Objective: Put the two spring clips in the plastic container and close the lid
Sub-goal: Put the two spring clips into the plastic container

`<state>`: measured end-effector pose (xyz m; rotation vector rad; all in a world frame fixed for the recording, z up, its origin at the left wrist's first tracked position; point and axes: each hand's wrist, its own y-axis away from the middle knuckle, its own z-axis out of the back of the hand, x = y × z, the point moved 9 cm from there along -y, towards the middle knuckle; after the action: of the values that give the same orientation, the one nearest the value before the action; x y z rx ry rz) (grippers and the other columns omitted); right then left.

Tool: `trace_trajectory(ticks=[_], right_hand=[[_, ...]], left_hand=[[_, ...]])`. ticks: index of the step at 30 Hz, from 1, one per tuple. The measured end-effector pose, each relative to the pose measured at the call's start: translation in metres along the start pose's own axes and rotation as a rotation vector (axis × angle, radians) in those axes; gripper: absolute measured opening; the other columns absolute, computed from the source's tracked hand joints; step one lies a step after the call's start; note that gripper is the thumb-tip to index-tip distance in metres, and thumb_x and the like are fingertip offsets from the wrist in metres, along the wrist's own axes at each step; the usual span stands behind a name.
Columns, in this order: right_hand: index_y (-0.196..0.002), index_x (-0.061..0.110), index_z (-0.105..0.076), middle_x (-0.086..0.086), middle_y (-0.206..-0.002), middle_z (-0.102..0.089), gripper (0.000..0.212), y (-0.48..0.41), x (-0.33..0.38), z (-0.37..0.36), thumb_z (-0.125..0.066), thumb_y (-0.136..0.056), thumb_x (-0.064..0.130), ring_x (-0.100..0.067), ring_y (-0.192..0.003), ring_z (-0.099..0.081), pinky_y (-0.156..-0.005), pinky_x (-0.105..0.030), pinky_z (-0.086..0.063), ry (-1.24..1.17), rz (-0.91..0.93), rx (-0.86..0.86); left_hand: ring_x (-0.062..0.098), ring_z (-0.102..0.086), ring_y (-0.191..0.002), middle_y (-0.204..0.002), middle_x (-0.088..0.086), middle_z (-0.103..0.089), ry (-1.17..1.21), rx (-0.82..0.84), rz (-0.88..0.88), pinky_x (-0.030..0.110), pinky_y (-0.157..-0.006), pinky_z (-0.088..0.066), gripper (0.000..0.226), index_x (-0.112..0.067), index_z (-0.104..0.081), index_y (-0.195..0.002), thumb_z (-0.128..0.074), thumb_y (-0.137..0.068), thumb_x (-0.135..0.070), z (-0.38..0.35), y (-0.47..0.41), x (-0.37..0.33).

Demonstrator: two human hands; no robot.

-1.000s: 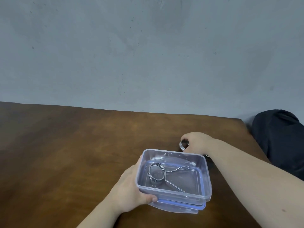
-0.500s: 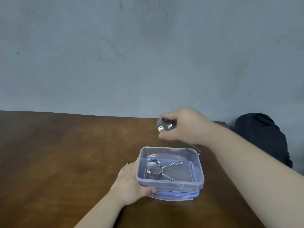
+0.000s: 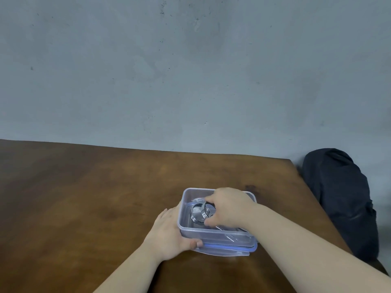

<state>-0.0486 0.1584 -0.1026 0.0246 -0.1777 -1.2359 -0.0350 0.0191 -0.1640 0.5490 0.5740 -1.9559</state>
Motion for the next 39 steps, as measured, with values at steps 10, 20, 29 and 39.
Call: trace_trajectory(ticks=[10,20,29,39], right_hand=[[-0.123,0.031,-0.063,0.002,-0.111,-0.062,0.052,-0.001,-0.012,-0.014,-0.067,-0.079,0.058,-0.022,-0.098,-0.062,-0.076,-0.038,-0.055,-0.023,-0.067,-0.006],[-0.131,0.032,-0.059,0.005,-0.122,-0.057,0.054,0.002,-0.015,-0.002,-0.061,-0.084,0.058,-0.022,-0.104,-0.063,-0.079,-0.037,-0.050,-0.088,-0.083,-0.060],[-0.086,0.025,-0.067,0.009,-0.090,-0.066,0.036,0.056,-0.005,-0.004,-0.061,-0.084,0.060,-0.011,-0.088,-0.057,-0.076,-0.030,-0.047,-0.058,0.081,-0.084],[-0.070,0.018,-0.051,0.001,-0.079,-0.053,0.038,0.068,0.004,0.004,-0.055,-0.099,0.041,-0.024,-0.077,-0.053,-0.075,-0.037,-0.042,0.106,0.177,-0.149]], left_hand=[[0.006,-0.053,-0.117,-0.120,-0.028,-0.059,-0.027,0.008,-0.003,0.051,-0.111,-0.037,0.080,-0.057,-0.039,-0.126,-0.077,-0.057,-0.069,-0.001,-0.001,0.002],[0.006,-0.051,-0.119,-0.123,-0.028,-0.056,-0.038,0.018,0.005,0.051,-0.114,-0.034,0.082,-0.055,-0.038,-0.130,-0.076,-0.059,-0.069,0.000,0.000,-0.001],[0.009,0.021,-0.148,-0.155,-0.017,0.010,-0.151,0.100,0.034,0.031,-0.123,0.008,0.144,-0.032,0.004,-0.159,-0.041,-0.040,-0.101,-0.006,0.010,0.003],[0.014,0.011,-0.154,-0.170,-0.007,0.006,-0.234,0.073,0.104,0.036,-0.127,-0.001,0.128,-0.039,-0.002,-0.160,-0.026,-0.051,-0.103,-0.009,0.034,0.000]])
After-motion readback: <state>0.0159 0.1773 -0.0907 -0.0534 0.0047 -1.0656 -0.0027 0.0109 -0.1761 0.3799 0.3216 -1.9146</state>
